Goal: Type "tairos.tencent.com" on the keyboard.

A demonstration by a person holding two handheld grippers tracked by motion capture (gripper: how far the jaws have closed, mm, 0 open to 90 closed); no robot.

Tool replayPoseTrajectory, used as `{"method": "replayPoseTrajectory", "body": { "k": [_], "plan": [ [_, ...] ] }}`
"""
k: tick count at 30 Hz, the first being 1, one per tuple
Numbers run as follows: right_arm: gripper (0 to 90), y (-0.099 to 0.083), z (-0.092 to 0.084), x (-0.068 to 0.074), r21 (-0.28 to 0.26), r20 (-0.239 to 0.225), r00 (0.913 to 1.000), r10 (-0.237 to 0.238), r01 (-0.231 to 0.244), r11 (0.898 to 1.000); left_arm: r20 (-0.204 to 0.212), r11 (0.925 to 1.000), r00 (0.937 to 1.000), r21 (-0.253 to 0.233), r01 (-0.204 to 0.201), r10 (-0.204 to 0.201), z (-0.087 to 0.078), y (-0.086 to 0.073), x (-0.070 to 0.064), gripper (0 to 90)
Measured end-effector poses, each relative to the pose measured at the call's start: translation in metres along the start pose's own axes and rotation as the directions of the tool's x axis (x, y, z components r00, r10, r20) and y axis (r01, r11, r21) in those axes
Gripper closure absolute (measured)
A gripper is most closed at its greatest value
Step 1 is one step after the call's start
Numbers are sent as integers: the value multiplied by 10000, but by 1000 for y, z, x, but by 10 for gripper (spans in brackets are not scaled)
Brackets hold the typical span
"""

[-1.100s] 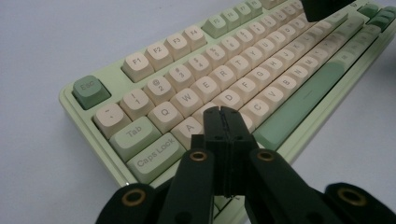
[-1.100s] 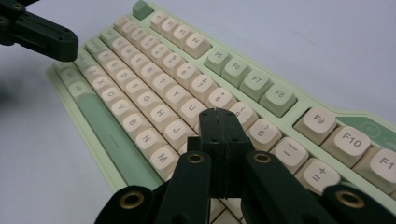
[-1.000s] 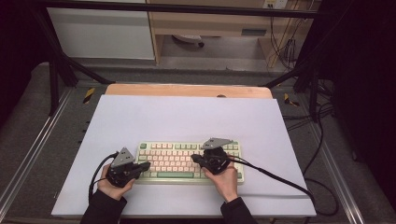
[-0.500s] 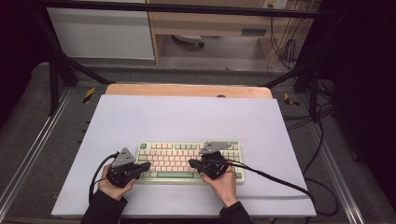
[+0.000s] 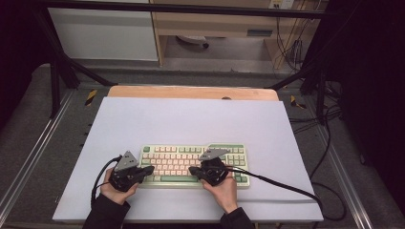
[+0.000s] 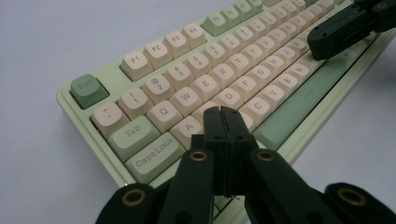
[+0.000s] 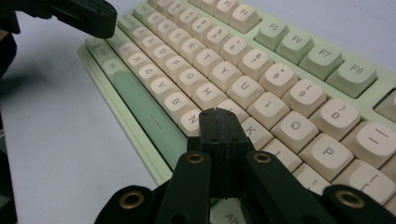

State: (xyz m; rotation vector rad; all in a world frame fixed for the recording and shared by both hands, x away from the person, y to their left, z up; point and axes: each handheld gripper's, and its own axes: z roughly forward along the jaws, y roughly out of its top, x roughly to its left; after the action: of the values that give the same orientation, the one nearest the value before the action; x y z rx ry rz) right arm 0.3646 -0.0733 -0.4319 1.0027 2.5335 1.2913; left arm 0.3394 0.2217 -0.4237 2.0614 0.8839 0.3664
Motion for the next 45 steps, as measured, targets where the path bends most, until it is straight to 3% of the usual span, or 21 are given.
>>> {"method": "replayPoseTrajectory", "body": {
  "k": [10,19,24,27,33,40,45],
  "plan": [
    [900,-1,1,0,-34,-42,10000,-2,2,10000,0,10000,10000,-12,2,-2,-1,0,0,899],
    [871,11,-29,-6,-389,390,9989,-267,283,9988,-6,9999,10000,-149,34,-34,-5,2,1,897],
    [804,6,-49,-20,-661,513,9986,92,-58,9978,77,9998,10000,-166,-56,58,-6,2,2,847],
    [702,0,-60,-29,-750,570,9980,280,-236,9969,49,9998,9999,-187,-117,118,-6,3,3,754],
    [479,-13,-79,-42,-837,937,9952,292,-214,9963,-131,9997,9998,-179,-159,157,-8,2,7,482],
    [219,-32,-98,-60,-872,1172,9918,507,-405,9954,-229,9999,9997,6,-121,121,-14,-4,15,309],
    [111,-47,-107,-72,-836,1308,9889,703,-597,9947,-210,9998,9997,157,-130,134,-17,-10,20,203]
  ]
}}
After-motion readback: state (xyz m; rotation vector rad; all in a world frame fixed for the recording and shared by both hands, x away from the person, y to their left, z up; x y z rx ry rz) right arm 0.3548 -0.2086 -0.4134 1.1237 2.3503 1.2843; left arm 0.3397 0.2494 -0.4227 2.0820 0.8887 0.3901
